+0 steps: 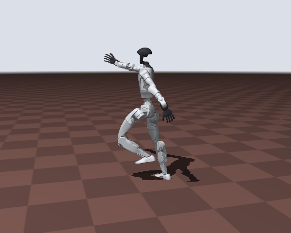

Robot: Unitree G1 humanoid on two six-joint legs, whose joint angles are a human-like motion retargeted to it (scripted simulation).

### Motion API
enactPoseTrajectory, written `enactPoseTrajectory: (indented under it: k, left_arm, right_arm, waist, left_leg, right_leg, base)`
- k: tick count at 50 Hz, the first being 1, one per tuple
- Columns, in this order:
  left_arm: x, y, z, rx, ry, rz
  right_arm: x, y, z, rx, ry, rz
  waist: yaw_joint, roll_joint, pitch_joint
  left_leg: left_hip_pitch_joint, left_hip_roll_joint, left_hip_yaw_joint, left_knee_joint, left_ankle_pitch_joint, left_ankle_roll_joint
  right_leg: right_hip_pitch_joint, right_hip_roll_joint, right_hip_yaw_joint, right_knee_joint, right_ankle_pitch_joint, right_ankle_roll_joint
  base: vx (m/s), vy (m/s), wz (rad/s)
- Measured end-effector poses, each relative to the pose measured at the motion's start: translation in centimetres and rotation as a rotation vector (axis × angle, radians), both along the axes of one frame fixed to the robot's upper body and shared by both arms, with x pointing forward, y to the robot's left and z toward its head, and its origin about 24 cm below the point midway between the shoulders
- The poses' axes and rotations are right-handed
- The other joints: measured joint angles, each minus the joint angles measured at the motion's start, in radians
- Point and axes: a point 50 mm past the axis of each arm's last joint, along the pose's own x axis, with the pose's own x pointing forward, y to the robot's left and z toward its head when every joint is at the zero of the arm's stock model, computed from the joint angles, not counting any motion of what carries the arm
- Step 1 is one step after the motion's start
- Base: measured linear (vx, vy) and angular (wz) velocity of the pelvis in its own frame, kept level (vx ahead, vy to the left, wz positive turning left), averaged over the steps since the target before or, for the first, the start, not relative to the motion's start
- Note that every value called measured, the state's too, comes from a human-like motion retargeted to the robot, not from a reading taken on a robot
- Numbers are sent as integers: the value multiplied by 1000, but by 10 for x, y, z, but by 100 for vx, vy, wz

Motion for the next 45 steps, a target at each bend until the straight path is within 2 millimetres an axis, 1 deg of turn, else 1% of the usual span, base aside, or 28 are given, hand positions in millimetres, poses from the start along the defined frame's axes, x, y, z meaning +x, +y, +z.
enactPoseTrajectory:
  k: [2, 4, 5, 7, 8, 10, 12, 14, 15, 17, 19, 20, 21, 23, 25, 27, 28, 30, 32, 33, 35, 36, 38, 39, 40, 42, 43, 45]
  left_arm:
    - [-10, -18, -5, 14, 10, 91]
    - [-5, -41, -22, 30, -21, 184]
    - [3, -52, -33, 41, -49, 225]
    - [39, -64, -59, 136, -175, 303]
    - [63, -68, -71, 177, -246, 342]
    - [115, -80, -91, 188, -367, 372]
    - [182, -88, -102, 154, -497, 287]
    - [267, -94, -100, 110, -668, 129]
    - [313, -98, -92, 81, -766, 31]
    - [415, -110, -53, 12, -968, -199]
    - [505, -120, 13, 22, -1171, -362]
    - [542, -125, 54, 48, -1273, -419]
    - [572, -131, 95, 93, -1378, -449]
    - [613, -141, 183, 197, -1588, -489]
    - [631, -147, 265, 315, -1773, -532]
    - [633, -146, 330, 431, -1894, -604]
    - [631, -143, 357, 485, -1936, -640]
    - [623, -138, 401, 572, -1996, -702]
    - [615, -135, 428, 631, -2029, -746]
    - [612, -134, 436, 652, -2038, -763]
    - [611, -135, 441, 667, -2040, -792]
    - [613, -137, 435, 649, -2033, -802]
    - [620, -143, 412, 579, -2025, -800]
    - [625, -148, 394, 520, -2020, -777]
    - [629, -152, 372, 456, -2013, -744]
    - [634, -162, 312, 321, -1954, -646]
    - [633, -166, 274, 263, -1889, -619]
    - [615, -170, 183, 149, -1693, -626]
  right_arm:
    - [1, 16, 20, -5, -32, 9]
    - [6, 37, 27, -32, -21, 38]
    - [10, 48, 25, -45, -7, 60]
    - [21, 65, 6, -18, 15, 100]
    - [26, 70, -11, 11, 39, 114]
    - [36, 76, -65, 66, 153, 142]
    - [36, 80, -147, 107, 333, 167]
    - [13, 76, -245, 97, 577, 204]
    - [-9, 73, -295, 75, 724, 239]
    - [-71, 66, -384, 2, 1083, 354]
    - [-154, 64, -454, 9, 1437, 459]
    - [-200, 65, -479, 40, 1597, 504]
    - [-245, 68, -498, 91, 1727, 532]
    - [-335, 79, -520, 203, 1950, 585]
    - [-418, 94, -523, 323, 2129, 652]
    - [-489, 108, -512, 451, 2277, 727]
    - [-520, 114, -503, 520, 2338, 755]
    - [-570, 124, -483, 666, 2426, 778]
    - [-601, 131, -466, 798, 2461, 756]
    - [-611, 134, -459, 851, 2465, 740]
    - [-622, 139, -453, 926, 2454, 715]
    - [-621, 141, -453, 933, 2442, 712]
    - [-610, 140, -461, 908, 2416, 709]
    - [-599, 138, -467, 866, 2404, 707]
    - [-586, 136, -475, 814, 2391, 702]
    - [-546, 128, -494, 666, 2360, 684]
    - [-521, 123, -504, 585, 2337, 680]
    - [-458, 113, -520, 441, 2219, 634]
  waist:
    - [-7, 0, -12]
    - [-7, 1, -7]
    - [0, 1, 3]
    - [39, 45, 60]
    - [41, 87, 72]
    - [3, 148, 72]
    - [-74, 179, 65]
    - [-160, 220, 69]
    - [-197, 246, 72]
    - [-245, 263, 42]
    - [-299, 271, 34]
    - [-332, 276, 39]
    - [-368, 287, 48]
    - [-439, 312, 67]
    - [-499, 336, 81]
    - [-544, 351, 91]
    - [-564, 355, 95]
    - [-594, 357, 98]
    - [-605, 351, 89]
    - [-605, 347, 82]
    - [-599, 337, 66]
    - [-594, 330, 59]
    - [-584, 321, 55]
    - [-577, 315, 59]
    - [-570, 308, 65]
    - [-536, 279, 105]
    - [-500, 259, 125]
    - [-396, 225, 146]
  left_leg:
    - [45, -9, 28, -229, 53, -43]
    - [173, -38, 99, -581, 113, -92]
    - [272, -61, 154, -805, 150, -119]
    - [556, -139, 289, -1353, 329, -171]
    - [653, -148, 331, -1536, 432, -200]
    - [748, -144, 344, -1697, 575, -271]
    - [778, -141, 268, -1697, 602, -311]
    - [822, -135, 163, -1697, 601, -324]
    - [844, -125, 113, -1697, 597, -326]
    - [817, -127, 35, -1697, 582, -321]
    - [806, -136, -44, -1697, 563, -324]
    - [811, -140, -88, -1697, 555, -325]
    - [825, -138, -131, -1697, 549, -325]
    - [851, -131, -210, -1697, 540, -320]
    - [877, -116, -266, -1697, 535, -311]
    - [906, -104, -298, -1697, 529, -295]
    - [920, -100, -310, -1697, 527, -286]
    - [943, -97, -333, -1697, 526, -274]
    - [955, -99, -352, -1697, 527, -273]
    - [957, -101, -360, -1697, 528, -275]
    - [964, -106, -377, -1697, 527, -279]
    - [969, -109, -387, -1697, 526, -280]
    - [989, -113, -411, -1697, 523, -283]
    - [1004, -118, -426, -1691, 521, -284]
    - [1021, -124, -443, -1682, 518, -284]
    - [1087, -151, -483, -1656, 522, -274]
    - [1120, -171, -496, -1641, 533, -264]
    - [1151, -212, -485, -1577, 578, -237]
  right_leg:
    - [2, 0, -9, 17, -4, 6]
    - [15, -7, -6, 35, -3, 25]
    - [28, -14, 2, 44, -1, 39]
    - [106, 6, 32, 63, -10, 63]
    - [144, 41, 35, 72, -21, 59]
    - [195, 88, 18, 103, -36, 31]
    - [216, 98, -25, 177, -12, -15]
    - [197, 109, -61, 359, 13, -74]
    - [158, 115, -65, 503, 11, -107]
    - [-84, 98, -6, 943, -52, -146]
    - [-276, 89, 39, 1286, -116, -171]
    - [-347, 81, 49, 1430, -152, -186]
    - [-396, 74, 49, 1539, -190, -206]
    - [-488, 68, 49, 1719, -263, -241]
    - [-574, 78, 53, 1834, -328, -268]
    - [-649, 92, 54, 1881, -380, -293]
    - [-682, 96, 53, 1884, -401, -304]
    - [-742, 102, 48, 1855, -428, -314]
    - [-795, 115, 43, 1767, -421, -302]
    - [-816, 126, 42, 1704, -407, -288]
    - [-832, 152, 41, 1538, -371, -248]
    - [-813, 163, 39, 1420, -356, -227]
    - [-730, 176, 23, 1128, -327, -190]
    - [-654, 177, 6, 942, -301, -172]
    - [-566, 176, -13, 742, -269, -154]
    - [-330, 179, -44, 326, -104, -107]
    - [-232, 179, -43, 178, -9, -83]
    - [-111, 176, 1, 34, 105, -52]
  base:
    - [39, 9, 29]
    - [43, 13, -13]
    - [49, 18, -70]
    - [54, 23, -86]
    - [52, 27, -24]
    - [47, 29, 72]
    - [43, 32, 181]
    - [42, 34, 245]
    - [37, 30, 238]
    - [32, 22, 209]
    - [38, 14, 210]
    - [44, 12, 223]
    - [46, 11, 222]
    - [47, 9, 199]
    - [47, 3, 145]
    - [48, -2, 92]
    - [48, -4, 69]
    - [47, -6, 54]
    - [45, -8, 37]
    - [45, -9, 31]
    - [46, -10, 36]
    - [47, -11, 50]
    - [49, -11, 68]
    - [52, -11, 82]
    - [56, -12, 86]
    - [61, -15, 58]
    - [62, -18, -17]
    - [60, -21, -104]
